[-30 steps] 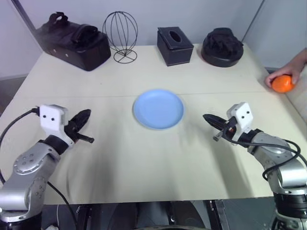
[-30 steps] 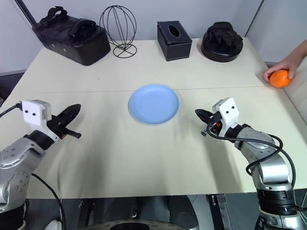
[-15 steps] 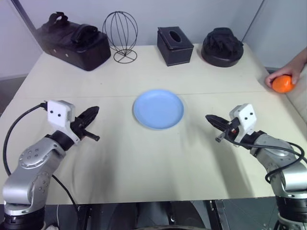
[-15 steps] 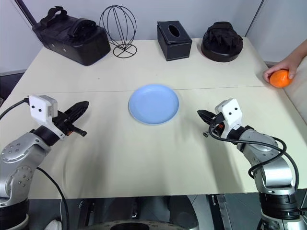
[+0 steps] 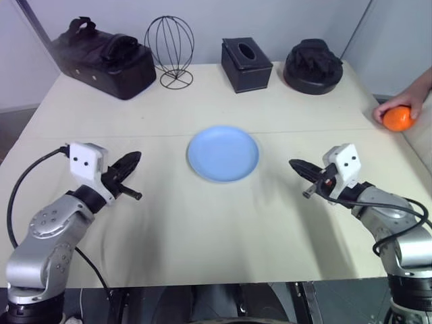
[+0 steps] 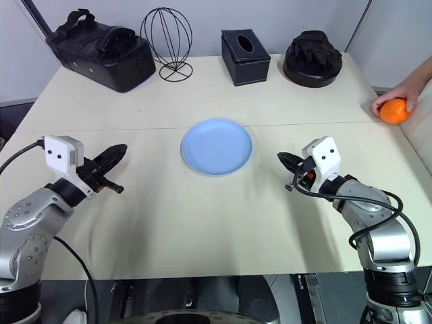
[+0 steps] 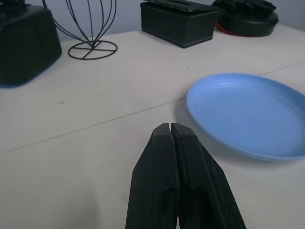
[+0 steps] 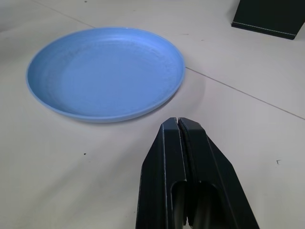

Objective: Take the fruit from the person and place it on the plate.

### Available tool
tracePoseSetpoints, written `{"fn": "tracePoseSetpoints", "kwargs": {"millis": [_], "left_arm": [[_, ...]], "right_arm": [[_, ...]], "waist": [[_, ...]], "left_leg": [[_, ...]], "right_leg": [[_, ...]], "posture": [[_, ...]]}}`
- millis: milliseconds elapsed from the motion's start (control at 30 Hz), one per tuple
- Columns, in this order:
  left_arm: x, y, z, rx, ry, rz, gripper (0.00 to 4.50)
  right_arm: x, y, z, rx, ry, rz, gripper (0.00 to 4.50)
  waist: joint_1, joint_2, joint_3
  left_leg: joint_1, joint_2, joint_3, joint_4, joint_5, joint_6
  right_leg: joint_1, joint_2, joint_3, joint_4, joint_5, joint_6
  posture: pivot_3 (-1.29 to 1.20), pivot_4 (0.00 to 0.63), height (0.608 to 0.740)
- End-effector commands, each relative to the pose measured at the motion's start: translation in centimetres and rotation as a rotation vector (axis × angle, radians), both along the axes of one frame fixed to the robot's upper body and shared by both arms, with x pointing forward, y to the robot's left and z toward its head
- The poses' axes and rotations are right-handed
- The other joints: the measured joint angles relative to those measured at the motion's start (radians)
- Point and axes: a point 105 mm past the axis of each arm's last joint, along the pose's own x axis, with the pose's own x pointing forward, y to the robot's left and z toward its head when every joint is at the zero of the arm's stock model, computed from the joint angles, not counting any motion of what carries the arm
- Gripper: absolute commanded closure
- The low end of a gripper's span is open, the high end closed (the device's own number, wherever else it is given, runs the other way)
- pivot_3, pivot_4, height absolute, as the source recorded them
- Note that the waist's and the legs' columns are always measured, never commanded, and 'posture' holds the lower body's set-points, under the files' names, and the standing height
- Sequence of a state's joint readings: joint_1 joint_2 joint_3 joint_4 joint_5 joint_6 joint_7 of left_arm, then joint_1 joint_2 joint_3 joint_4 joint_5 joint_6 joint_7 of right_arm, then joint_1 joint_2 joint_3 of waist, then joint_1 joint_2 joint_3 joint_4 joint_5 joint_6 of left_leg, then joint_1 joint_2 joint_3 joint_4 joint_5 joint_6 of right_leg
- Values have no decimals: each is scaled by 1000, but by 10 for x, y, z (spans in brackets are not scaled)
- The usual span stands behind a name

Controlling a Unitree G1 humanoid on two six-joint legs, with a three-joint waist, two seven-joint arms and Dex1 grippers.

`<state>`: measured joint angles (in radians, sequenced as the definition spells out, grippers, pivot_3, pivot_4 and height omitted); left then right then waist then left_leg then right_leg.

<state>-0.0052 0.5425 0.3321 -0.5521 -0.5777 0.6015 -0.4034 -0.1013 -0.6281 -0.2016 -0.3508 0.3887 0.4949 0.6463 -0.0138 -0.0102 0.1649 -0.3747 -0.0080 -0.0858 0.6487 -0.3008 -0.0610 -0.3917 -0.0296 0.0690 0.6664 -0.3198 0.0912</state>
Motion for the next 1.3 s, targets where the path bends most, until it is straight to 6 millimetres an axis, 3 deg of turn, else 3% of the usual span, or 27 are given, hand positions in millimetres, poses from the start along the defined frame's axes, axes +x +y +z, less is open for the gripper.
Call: {"fn": "tracePoseSetpoints", "kwargs": {"millis": [33,700,833,967,1067,1167,1300], "left_arm": [[-3,0,10,10,-41,-2,4467],[-1,-2,9,7,-33,-9,4467],[-1,-2,8,9,-33,-10,4467],[0,-1,11,17,-46,-5,4467],[3,4,16,25,-73,20,4500],[5,6,24,9,-116,39,4500],[7,4,32,-9,-160,34,4500]], "right_arm": [[-2,3,14,-3,-50,18,4489],[-6,4,17,4,-57,6,4489],[-4,12,25,9,-77,28,4489],[2,30,50,38,-152,69,4489],[5,42,60,37,-187,97,3671],[8,54,69,34,-216,130,2314],[12,66,77,21,-258,163,187]], "waist": [[0,0,0],[0,0,0],[-1,0,0],[-3,0,0],[-1,0,0],[1,0,0],[0,0,0]], "left_leg": [[0,0,0,0,0,0],[0,0,0,0,0,0],[0,0,0,0,0,0],[0,0,0,0,0,0],[0,0,0,0,0,0],[0,0,0,0,0,0],[0,0,0,0,0,0]], "right_leg": [[0,0,0,0,0,0],[0,0,0,0,0,0],[0,0,0,0,0,0],[0,0,0,0,0,0],[0,0,0,0,0,0],[0,0,0,0,0,0],[0,0,0,0,0,0]], "posture": [[0,150,740],[0,150,740],[0,150,740],[0,150,740],[0,150,740],[0,150,740],[0,150,740]]}}
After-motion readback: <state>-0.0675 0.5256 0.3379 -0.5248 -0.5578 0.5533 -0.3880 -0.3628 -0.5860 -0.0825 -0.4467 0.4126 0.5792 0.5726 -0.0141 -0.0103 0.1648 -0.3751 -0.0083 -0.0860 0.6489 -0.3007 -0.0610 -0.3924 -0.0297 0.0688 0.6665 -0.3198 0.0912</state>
